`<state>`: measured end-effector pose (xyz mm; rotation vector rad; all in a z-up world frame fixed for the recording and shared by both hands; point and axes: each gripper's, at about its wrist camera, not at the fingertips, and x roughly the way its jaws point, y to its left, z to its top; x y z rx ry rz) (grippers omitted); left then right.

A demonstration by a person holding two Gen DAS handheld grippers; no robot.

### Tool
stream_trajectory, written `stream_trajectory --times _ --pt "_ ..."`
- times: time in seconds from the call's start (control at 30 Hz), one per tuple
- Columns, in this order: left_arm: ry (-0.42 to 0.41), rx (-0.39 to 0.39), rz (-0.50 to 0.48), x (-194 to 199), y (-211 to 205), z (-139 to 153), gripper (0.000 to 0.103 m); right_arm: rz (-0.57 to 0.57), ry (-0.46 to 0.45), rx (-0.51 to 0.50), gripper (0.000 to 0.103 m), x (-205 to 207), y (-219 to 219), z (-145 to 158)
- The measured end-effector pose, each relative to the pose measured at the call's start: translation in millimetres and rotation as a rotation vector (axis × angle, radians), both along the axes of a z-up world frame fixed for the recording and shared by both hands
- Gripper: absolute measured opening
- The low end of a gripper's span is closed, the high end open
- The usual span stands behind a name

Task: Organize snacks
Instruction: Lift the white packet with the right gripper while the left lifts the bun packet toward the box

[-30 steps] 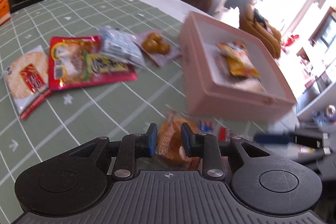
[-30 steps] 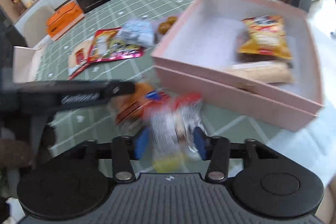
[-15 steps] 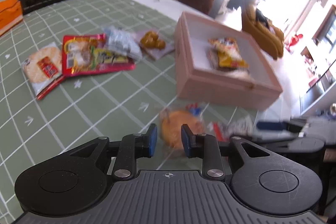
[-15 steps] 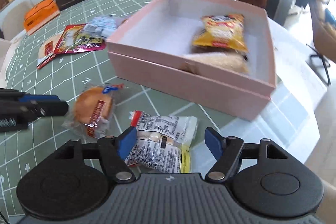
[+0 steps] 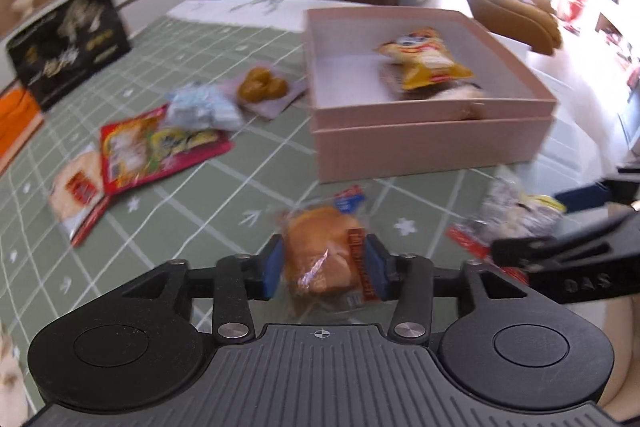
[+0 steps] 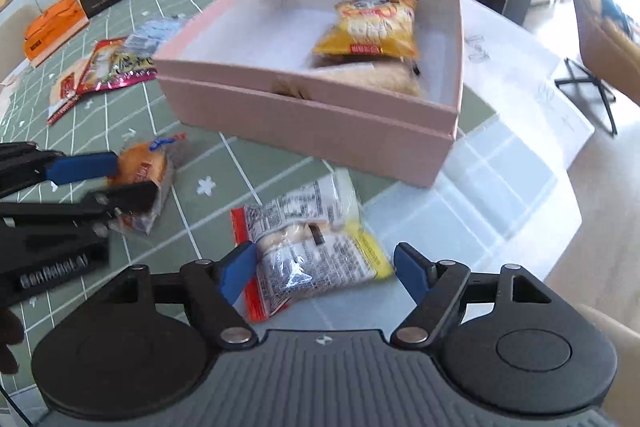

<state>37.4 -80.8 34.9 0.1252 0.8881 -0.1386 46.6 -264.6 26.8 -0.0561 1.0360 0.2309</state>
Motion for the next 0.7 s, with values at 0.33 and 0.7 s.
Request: stream_trajectory --times 0.33,0.7 --pt "0.086 -0.127 -0.01 14 13 -9 0.066 -0.008 -0.023 -0.031 0.082 -8 10 -3" --pt "0.09 -0.234 0.04 -5 44 -8 0.054 0.012 -0.038 0.006 0.082 -4 26 3"
